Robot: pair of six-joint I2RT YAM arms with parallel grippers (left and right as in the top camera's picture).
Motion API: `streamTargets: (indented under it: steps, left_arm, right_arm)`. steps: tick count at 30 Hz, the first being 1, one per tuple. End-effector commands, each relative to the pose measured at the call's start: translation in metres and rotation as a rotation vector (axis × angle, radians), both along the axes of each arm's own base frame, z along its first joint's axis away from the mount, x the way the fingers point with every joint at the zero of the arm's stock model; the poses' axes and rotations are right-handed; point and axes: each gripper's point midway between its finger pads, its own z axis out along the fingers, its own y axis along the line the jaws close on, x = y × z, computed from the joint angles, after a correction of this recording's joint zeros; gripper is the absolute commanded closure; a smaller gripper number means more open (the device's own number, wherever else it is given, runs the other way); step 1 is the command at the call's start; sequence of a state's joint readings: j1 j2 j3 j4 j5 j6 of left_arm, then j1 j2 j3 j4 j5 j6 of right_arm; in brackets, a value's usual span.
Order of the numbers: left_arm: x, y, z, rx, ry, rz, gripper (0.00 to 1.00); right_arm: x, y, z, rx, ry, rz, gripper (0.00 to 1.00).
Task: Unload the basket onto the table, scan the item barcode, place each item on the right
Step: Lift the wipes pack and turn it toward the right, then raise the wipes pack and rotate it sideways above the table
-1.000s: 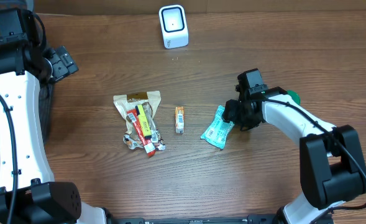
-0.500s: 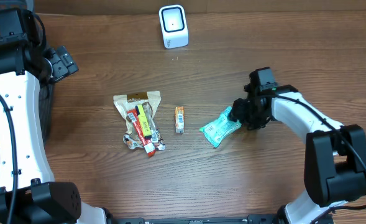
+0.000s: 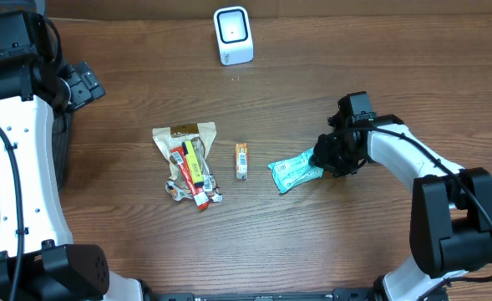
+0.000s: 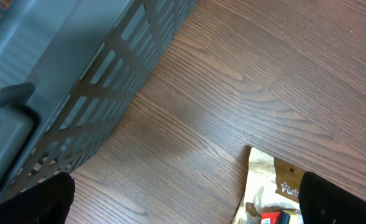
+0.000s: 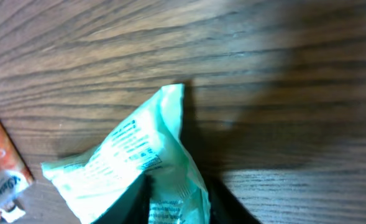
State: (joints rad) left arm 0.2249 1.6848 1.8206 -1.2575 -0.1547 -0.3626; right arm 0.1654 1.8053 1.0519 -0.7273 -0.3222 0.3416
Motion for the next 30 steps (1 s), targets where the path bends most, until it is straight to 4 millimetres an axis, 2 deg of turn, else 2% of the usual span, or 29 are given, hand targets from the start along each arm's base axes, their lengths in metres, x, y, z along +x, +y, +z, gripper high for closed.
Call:
streamTargets:
  steps: [1, 8, 9, 11, 13, 15, 20, 23, 25, 30]
  left_arm:
    - [-0.001, 0.002, 0.014, 0.024, -0.034, -0.004, 0.00]
    - [-0.001, 0.002, 0.014, 0.024, -0.034, -0.004, 0.00]
    - [-0.001, 0.002, 0.014, 0.024, -0.034, -0.004, 0.00]
    - [-0.001, 0.002, 0.014, 0.024, -0.034, -0.004, 0.00]
    - [-0.001, 0.002, 0.014, 0.024, -0.034, -0.004, 0.00]
    - [-0.001, 0.002, 0.014, 0.024, -0.034, -0.004, 0.00]
    - [-0.001, 0.002, 0.014, 0.024, -0.034, -0.004, 0.00]
    - [-0.001, 0.002, 0.014, 0.024, -0.034, -0.004, 0.00]
    - [-0.001, 0.002, 0.014, 0.024, -0.034, -0.004, 0.00]
    - [-0.001, 0.002, 0.014, 0.024, -0.034, -0.004, 0.00]
  right_arm:
    - [-0.004, -0.001, -0.003, -0.007, 0.001, 0.004, 0.77]
    - [-0.014, -0.002, -0.013, -0.008, 0.016, 0.004, 0.70]
    - [-0.014, -0.002, -0.013, -0.008, 0.018, 0.004, 0.73]
    - [-0.014, 0.003, -0.010, 0.023, 0.019, 0.008, 0.96]
    - [-0.010, 0.012, -0.002, 0.098, -0.002, 0.043, 0.96]
    - [-0.007, 0.032, 0.024, 0.264, -0.065, 0.146, 0.96]
    - [-0.016, 0.050, 0.082, 0.508, -0.206, 0.299, 0.96]
    - [-0.021, 0.051, 0.102, 0.532, -0.248, 0.321, 0.96]
    - [-0.025, 0.051, 0.124, 0.528, -0.306, 0.337, 0.96]
    - [-0.030, 0.051, 0.152, 0.523, -0.393, 0.356, 0.96]
